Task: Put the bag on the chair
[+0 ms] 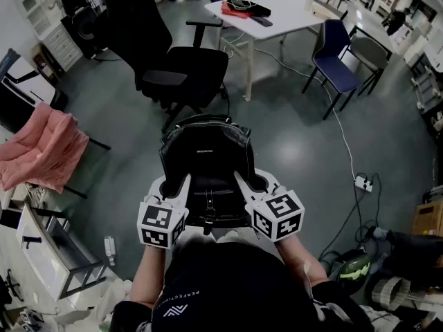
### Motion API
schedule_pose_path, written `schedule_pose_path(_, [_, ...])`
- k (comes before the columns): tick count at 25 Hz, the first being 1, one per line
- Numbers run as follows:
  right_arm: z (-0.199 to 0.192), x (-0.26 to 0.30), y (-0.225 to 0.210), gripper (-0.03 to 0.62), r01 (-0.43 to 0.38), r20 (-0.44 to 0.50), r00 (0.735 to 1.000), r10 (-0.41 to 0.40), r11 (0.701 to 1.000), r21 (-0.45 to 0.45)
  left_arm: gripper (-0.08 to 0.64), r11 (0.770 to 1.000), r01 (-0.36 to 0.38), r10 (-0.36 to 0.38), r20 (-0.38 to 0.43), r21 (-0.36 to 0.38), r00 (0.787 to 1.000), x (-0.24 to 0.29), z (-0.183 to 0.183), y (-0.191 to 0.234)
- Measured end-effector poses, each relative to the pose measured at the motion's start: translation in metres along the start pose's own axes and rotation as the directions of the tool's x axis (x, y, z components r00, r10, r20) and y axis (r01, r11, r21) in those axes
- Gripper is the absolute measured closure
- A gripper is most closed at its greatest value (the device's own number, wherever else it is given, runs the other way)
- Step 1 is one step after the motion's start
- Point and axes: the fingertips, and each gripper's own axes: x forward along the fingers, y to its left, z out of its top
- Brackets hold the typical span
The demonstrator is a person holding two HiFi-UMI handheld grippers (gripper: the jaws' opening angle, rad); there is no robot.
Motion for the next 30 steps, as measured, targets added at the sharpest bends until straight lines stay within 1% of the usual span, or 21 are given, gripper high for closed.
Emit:
schedule_pose_path(4, [-0.002,-0.001,-0.009,0.575,-0.002,0.001,1.000,0.002,1.000,-0.007,0.512,1.000,-0.011,0.011,-0.006,0.000,1.000,0.006,-0.001,-0.005])
schedule_pose_path(11, [-0.008,-0.004,-0.010,0.575,-0.013,-0.010,1.000,0.013,1.000,0.007,0.511,1.000,-0.022,0.022,-0.016,-0.006,1.000,0.005,-0.006,-0.011])
schedule_pose_path(15, [-0.014,0.000,-0.011,0.575,-0.016,-0.027,1.000,0.016,1.000,0.013,0.511,0.999,-0.025,0.025,-0.032,-0.021,0.999,0.007,-0.013,-0.010])
schedule_pose_path(22, [-0.011,0.020,-0.027,0.574,0.019,-0.053,0.998,-0.018,1.000,0.021,0.509,0.999,0.001,-0.003,-0.051,-0.043,0.999,0.032,-0.011,0.005])
schedule_pose_path(30, [0.009,0.061,-0.058,0.574,0.058,-0.068,0.996,-0.056,0.998,0.026,0.509,0.998,0.040,-0.043,-0.045,-0.058,0.998,0.079,0.004,0.037])
